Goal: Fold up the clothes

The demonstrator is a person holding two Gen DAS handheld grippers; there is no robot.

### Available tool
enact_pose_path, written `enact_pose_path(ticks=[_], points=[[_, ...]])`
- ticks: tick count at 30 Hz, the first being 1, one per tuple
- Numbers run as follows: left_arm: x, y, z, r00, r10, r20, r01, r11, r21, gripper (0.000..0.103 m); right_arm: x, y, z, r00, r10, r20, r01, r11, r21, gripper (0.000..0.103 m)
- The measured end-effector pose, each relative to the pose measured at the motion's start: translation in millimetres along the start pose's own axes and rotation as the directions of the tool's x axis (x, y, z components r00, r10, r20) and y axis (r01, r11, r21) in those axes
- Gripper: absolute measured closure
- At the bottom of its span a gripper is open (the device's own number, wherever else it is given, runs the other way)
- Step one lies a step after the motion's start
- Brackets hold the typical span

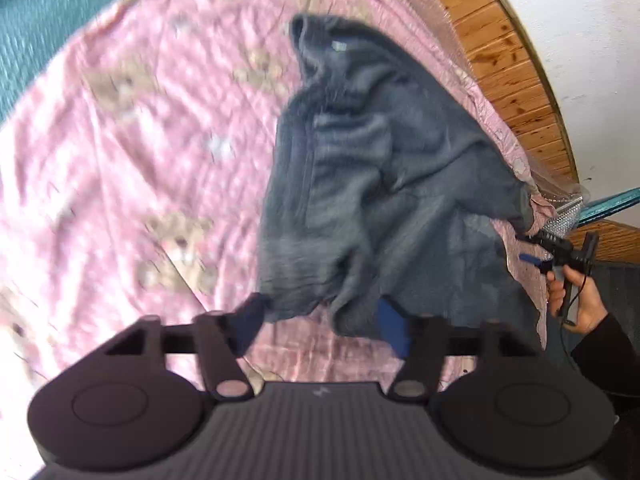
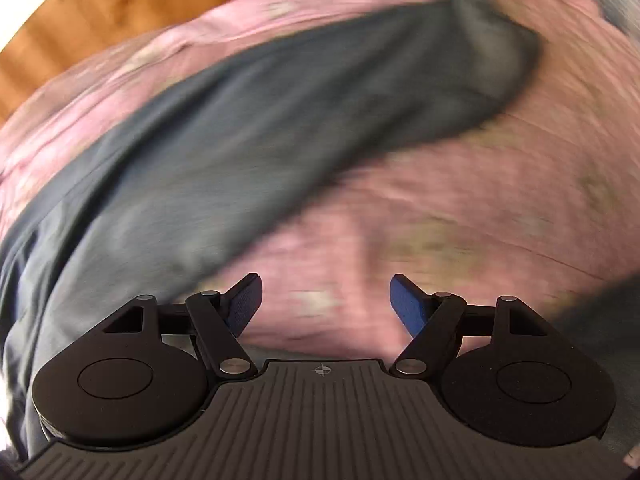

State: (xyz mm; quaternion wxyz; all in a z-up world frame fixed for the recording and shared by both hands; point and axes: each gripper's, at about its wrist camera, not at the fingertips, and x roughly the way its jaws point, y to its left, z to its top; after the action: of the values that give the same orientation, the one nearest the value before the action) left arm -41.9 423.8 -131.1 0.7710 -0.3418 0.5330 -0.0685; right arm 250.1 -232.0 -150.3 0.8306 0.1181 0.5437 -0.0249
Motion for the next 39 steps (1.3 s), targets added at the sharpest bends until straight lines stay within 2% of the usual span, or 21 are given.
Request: enact_pose_path(ticks=[2, 5, 7, 9, 10, 12, 14, 17, 19, 20, 21, 22, 24, 26, 30, 33, 35, 36, 37, 38, 39], points=[[-6, -6, 26, 0.998, 0.023, 0.050, -0.023, 1.000, 0.010, 0.035, -2, -23, 8, 1.000, -0.007, 0.023, 0.006, 0.999, 0.042, 0.029], [13, -22, 77, 0.992, 0.070, 0.105, -0.075, 0.996, 0.042, 0.033, -3, -43, 32, 0.997, -0.015, 0.076, 0.011, 0.998, 0.055, 0.029], [34, -35, 106, 0.991, 0.093, 0.093, -0.100, 0.993, 0.070, 0.033, -3, -53, 53, 0.992, -0.028, 0.120, 0.023, 0.999, 0.044, 0.029], [54, -46, 128, 0.991, 0.111, 0.072, -0.117, 0.989, 0.094, 0.033, -5, -60, 80, 0.983, -0.073, 0.168, 0.072, 0.997, 0.011, 0.026], [60, -49, 132, 0.991, 0.112, 0.070, -0.119, 0.988, 0.101, 0.033, -4, -65, 94, 0.977, -0.096, 0.192, 0.098, 0.995, -0.003, 0.024], [75, -49, 136, 0.991, 0.119, 0.060, -0.125, 0.987, 0.100, 0.031, -1, -80, 121, 0.964, -0.131, 0.234, 0.137, 0.991, -0.010, 0.013], [94, -45, 140, 0.987, 0.151, 0.056, -0.155, 0.985, 0.072, 0.031, 9, -98, 148, 0.956, -0.153, 0.250, 0.158, 0.987, 0.001, 0.013], [118, -44, 144, 0.974, 0.209, 0.084, -0.210, 0.978, 0.010, 0.031, 36, -128, 181, 0.957, -0.175, 0.232, 0.169, 0.985, 0.045, 0.014], [123, -53, 147, 0.965, 0.226, 0.132, -0.228, 0.974, 0.003, 0.036, 55, -147, 198, 0.959, -0.178, 0.219, 0.165, 0.983, 0.075, 0.020], [125, -58, 149, 0.960, 0.234, 0.156, -0.237, 0.971, 0.004, 0.040, 64, -156, 203, 0.964, -0.162, 0.211, 0.146, 0.985, 0.086, 0.028], [127, -63, 151, 0.955, 0.238, 0.175, -0.243, 0.970, 0.007, 0.041, 71, -163, 206, 0.969, -0.137, 0.206, 0.119, 0.988, 0.094, 0.044], [129, -68, 154, 0.953, 0.241, 0.182, -0.247, 0.969, 0.011, 0.041, 76, -169, 207, 0.973, -0.102, 0.206, 0.082, 0.991, 0.101, 0.054], [134, -72, 158, 0.951, 0.248, 0.183, -0.254, 0.967, 0.006, 0.040, 78, -177, 206, 0.977, -0.007, 0.214, -0.017, 0.994, 0.110, 0.101], [140, -70, 160, 0.955, 0.242, 0.174, -0.245, 0.970, -0.007, 0.040, 64, -187, 199, 0.963, 0.034, 0.267, -0.071, 0.989, 0.132, 0.102], [144, -62, 166, 0.962, 0.202, 0.185, -0.201, 0.979, -0.027, 0.040, 16, -210, 172, 0.935, -0.036, 0.354, -0.040, 0.978, 0.203, 0.103], [147, -60, 179, 0.967, 0.154, 0.204, -0.153, 0.988, -0.021, 0.038, 2, -215, 153, 0.937, -0.116, 0.329, 0.057, 0.982, 0.183, 0.103], [154, -59, 190, 0.973, 0.125, 0.196, -0.125, 0.992, -0.012, 0.038, 8, -215, 144, 0.950, -0.143, 0.278, 0.100, 0.982, 0.162, 0.103], [156, -60, 196, 0.973, 0.112, 0.203, -0.115, 0.993, -0.001, 0.059, 15, -215, 142, 0.956, -0.150, 0.250, 0.113, 0.981, 0.156, 0.103], [154, -64, 201, 0.967, 0.109, 0.231, -0.115, 0.993, 0.010, 0.075, 20, -216, 141, 0.956, -0.166, 0.240, 0.131, 0.979, 0.156, 0.102], [152, -67, 207, 0.960, 0.106, 0.259, -0.115, 0.993, 0.021, 0.080, 21, -216, 141, 0.950, -0.188, 0.251, 0.150, 0.975, 0.163, 0.102], [151, -71, 212, 0.953, 0.102, 0.287, -0.116, 0.993, 0.032, 0.089, 18, -216, 141, 0.935, -0.215, 0.281, 0.168, 0.969, 0.183, 0.102]])
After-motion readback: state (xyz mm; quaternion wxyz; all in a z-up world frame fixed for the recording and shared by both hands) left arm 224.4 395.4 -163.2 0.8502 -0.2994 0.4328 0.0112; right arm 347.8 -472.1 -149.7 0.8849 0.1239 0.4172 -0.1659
